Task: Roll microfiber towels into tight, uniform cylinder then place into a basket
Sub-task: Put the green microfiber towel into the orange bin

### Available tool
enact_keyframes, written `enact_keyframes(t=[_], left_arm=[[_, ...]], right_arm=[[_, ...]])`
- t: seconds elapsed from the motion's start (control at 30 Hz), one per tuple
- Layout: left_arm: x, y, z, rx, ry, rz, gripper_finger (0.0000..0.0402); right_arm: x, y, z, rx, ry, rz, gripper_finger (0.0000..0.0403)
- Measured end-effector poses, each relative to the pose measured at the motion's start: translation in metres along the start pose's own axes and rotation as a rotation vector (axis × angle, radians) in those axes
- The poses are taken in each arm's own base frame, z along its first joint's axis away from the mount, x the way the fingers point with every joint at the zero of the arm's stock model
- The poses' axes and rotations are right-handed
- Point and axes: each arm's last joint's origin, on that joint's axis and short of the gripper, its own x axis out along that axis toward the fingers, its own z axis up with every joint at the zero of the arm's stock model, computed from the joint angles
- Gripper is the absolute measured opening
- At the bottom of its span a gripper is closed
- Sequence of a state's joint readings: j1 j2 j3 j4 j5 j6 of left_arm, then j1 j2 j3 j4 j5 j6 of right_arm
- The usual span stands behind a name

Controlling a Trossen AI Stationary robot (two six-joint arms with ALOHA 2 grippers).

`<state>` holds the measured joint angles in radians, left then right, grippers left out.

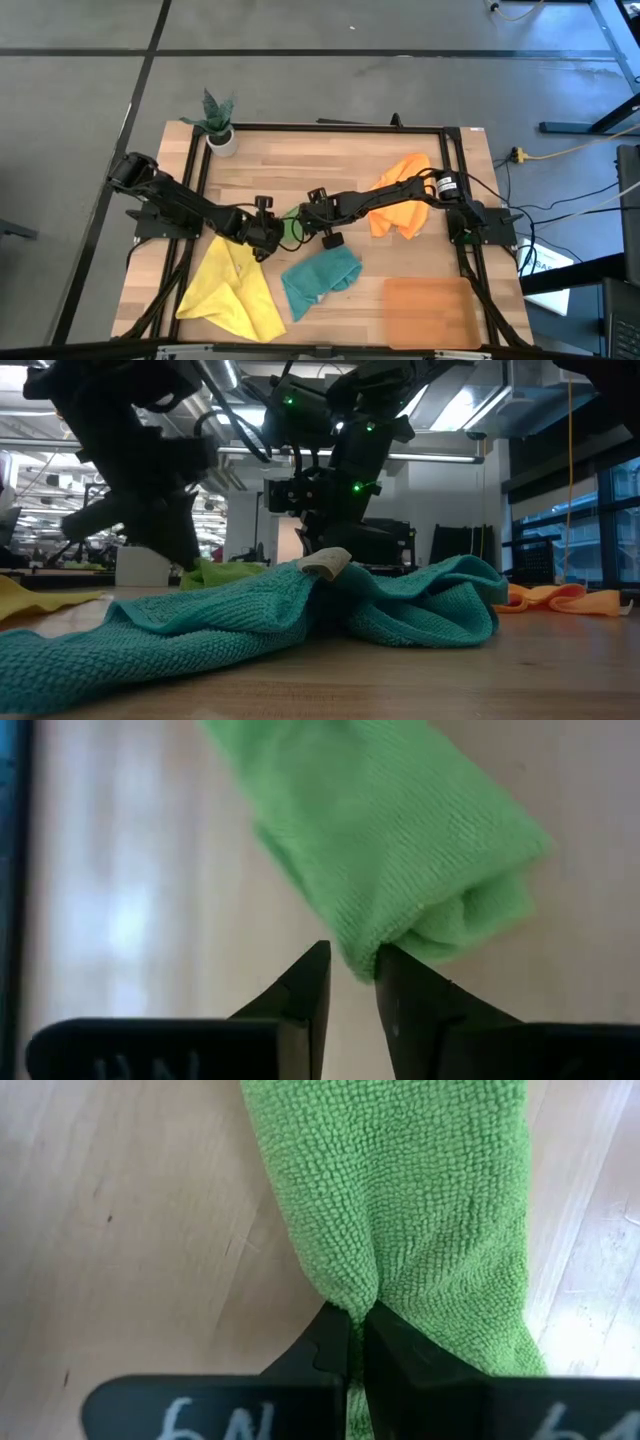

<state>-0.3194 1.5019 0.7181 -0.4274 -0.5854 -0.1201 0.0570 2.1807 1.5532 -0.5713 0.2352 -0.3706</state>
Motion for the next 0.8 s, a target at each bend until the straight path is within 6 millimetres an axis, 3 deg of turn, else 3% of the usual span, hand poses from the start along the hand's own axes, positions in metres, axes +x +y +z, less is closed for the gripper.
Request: enact_keyframes(t=[0.23, 0.53, 0.8], left_arm=[[0.000, 0.000, 0.000, -0.005, 0.002, -0.027, 0.0072], [0.017, -0.005, 0.007, -0.050, -0.029, -0.021, 0.0071], [0.018, -0.005, 0.007, -0.011, -0.033, -0.002, 0.0006]], right_arm=[[0.000, 0.000, 0.000, 0.000, 0.000, 0.001, 0.0016], [0.000, 0.000, 0.000, 0.000, 0.000, 0.002, 0.0016], [0.000, 0.000, 0.000, -0.001, 0.005, -0.003, 0.0016]])
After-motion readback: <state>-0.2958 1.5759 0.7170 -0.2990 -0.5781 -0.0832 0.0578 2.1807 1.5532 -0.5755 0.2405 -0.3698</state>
